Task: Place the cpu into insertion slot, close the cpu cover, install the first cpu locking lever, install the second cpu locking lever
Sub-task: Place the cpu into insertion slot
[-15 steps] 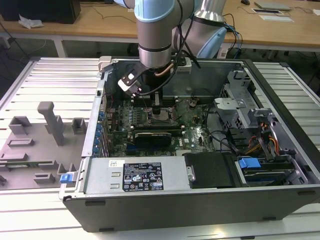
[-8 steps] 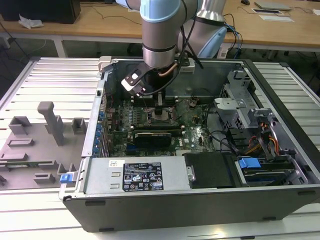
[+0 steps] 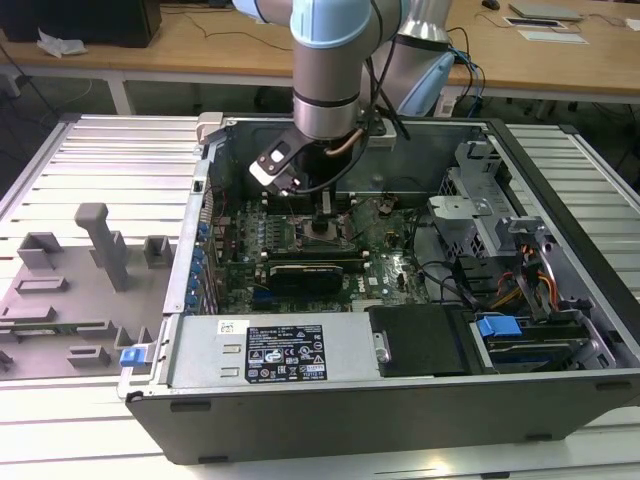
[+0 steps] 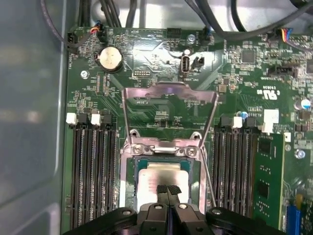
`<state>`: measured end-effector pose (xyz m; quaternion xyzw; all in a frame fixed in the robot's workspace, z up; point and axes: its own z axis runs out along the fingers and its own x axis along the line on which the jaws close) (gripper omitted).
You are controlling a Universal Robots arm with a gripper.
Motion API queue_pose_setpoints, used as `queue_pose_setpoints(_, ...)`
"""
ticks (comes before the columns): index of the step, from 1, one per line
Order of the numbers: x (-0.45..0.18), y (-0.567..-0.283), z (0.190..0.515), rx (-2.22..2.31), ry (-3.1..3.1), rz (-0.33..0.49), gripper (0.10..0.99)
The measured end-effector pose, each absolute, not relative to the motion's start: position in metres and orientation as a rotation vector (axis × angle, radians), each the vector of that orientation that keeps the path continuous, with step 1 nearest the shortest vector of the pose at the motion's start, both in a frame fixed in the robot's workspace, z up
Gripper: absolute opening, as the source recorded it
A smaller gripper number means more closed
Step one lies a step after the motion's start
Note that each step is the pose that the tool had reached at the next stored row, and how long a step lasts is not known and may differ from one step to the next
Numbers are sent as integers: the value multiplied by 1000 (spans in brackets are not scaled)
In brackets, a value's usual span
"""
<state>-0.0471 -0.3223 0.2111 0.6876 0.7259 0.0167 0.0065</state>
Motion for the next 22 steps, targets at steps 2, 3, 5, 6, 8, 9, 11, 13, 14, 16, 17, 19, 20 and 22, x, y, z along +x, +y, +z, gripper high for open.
queue_pose_setpoints(2, -47, -322, 211, 2132, 2290, 53, 106)
queue_pose_setpoints(3, -46, -322, 210, 2128, 2293, 53, 106)
queue_pose_setpoints(5, -46, -322, 208, 2127, 2294, 53, 106)
queue_pose_setpoints(6, -46, -322, 207, 2127, 2294, 53, 106)
queue_pose_setpoints(8, -47, -322, 206, 2127, 2294, 52, 106)
queue_pose_setpoints(9, -46, -322, 205, 2127, 2294, 53, 106)
queue_pose_setpoints(11, -46, -322, 205, 2127, 2294, 53, 106)
queue_pose_setpoints(13, -46, -322, 206, 2127, 2294, 54, 106)
queue_pose_setpoints(14, -46, -322, 207, 2127, 2294, 54, 106)
queue_pose_setpoints(16, -46, -322, 216, 2127, 2293, 52, 106)
queue_pose_setpoints(17, -46, -322, 219, 2127, 2293, 52, 106)
queue_pose_setpoints(19, -46, -322, 226, 2127, 2293, 51, 106)
queue_pose_setpoints(20, -46, -322, 230, 2127, 2293, 51, 106)
queue_pose_setpoints(22, -46, -322, 236, 2127, 2292, 51, 106)
